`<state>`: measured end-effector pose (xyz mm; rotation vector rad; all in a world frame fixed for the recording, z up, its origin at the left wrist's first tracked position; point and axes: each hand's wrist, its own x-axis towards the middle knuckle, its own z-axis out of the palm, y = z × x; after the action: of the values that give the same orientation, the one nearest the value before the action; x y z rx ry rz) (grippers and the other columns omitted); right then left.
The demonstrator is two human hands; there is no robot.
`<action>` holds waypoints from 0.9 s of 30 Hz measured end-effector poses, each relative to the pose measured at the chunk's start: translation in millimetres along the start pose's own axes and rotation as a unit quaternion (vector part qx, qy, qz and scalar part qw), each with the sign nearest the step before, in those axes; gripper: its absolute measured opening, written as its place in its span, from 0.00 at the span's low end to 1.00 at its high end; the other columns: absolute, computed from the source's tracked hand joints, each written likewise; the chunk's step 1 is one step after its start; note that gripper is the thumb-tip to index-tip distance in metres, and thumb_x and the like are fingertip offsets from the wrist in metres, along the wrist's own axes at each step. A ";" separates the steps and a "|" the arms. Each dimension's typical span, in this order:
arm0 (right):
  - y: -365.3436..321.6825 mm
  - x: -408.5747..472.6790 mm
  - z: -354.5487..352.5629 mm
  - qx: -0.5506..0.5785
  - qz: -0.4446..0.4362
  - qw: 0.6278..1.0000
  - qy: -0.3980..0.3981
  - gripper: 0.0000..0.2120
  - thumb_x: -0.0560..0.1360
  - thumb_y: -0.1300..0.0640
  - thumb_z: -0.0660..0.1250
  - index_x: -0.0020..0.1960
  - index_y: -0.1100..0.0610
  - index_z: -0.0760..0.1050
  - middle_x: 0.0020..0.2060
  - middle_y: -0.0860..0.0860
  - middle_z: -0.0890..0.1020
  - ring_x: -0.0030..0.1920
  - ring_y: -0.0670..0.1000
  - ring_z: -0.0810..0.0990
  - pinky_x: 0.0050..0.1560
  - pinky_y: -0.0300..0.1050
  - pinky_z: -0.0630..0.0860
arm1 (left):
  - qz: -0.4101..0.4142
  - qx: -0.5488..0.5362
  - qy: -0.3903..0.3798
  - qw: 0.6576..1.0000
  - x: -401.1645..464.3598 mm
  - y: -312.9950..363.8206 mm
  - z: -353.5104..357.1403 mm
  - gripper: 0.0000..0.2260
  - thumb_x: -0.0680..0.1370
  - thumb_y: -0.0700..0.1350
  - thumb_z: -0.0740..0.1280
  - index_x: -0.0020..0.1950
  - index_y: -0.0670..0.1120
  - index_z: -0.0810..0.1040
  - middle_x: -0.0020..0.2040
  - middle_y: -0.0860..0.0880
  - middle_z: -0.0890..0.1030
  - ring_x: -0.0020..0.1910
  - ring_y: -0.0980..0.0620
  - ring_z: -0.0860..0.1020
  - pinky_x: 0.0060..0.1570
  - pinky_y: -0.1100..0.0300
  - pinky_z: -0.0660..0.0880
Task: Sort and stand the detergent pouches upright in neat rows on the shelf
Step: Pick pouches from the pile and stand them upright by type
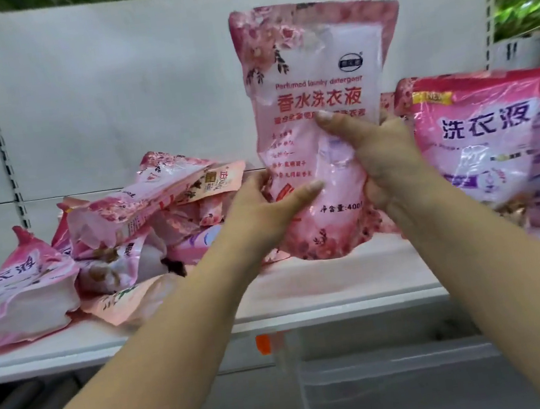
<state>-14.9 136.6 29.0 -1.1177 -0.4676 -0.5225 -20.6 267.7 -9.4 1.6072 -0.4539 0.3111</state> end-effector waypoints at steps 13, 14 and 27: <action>47.1 -2.4 -77.6 -0.220 0.235 0.946 -0.032 0.18 0.71 0.63 0.69 0.59 0.56 0.71 0.45 0.48 0.80 0.40 0.46 0.79 0.31 0.37 0.74 | -0.109 0.191 -0.090 0.971 38.6 -52.6 35.7 0.31 0.75 0.55 0.65 0.73 0.46 0.58 0.66 0.49 0.73 0.62 0.47 0.73 0.66 0.53 0.67; 47.4 -2.7 -77.3 -0.225 0.232 0.946 -0.025 0.19 0.71 0.63 0.69 0.60 0.56 0.71 0.47 0.50 0.81 0.41 0.47 0.79 0.32 0.38 0.75 | -0.112 0.211 -0.094 0.967 37.0 -52.3 35.5 0.30 0.75 0.56 0.65 0.72 0.46 0.59 0.65 0.49 0.74 0.62 0.47 0.73 0.66 0.53 0.67; 38.1 -26.7 -63.9 -0.543 -0.029 0.839 0.031 0.34 0.73 0.49 0.67 0.73 0.55 0.57 0.71 0.52 0.64 0.71 0.52 0.62 0.68 0.44 0.58 | 0.150 0.481 -0.037 0.863 -68.1 -12.1 -20.4 0.23 0.75 0.64 0.55 0.56 0.52 0.79 0.50 0.60 0.78 0.51 0.61 0.75 0.43 0.72 0.66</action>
<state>-6.9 94.7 -37.5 -2.1720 -0.1053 -0.9195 -73.6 295.6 -49.6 2.5324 -0.6649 0.8052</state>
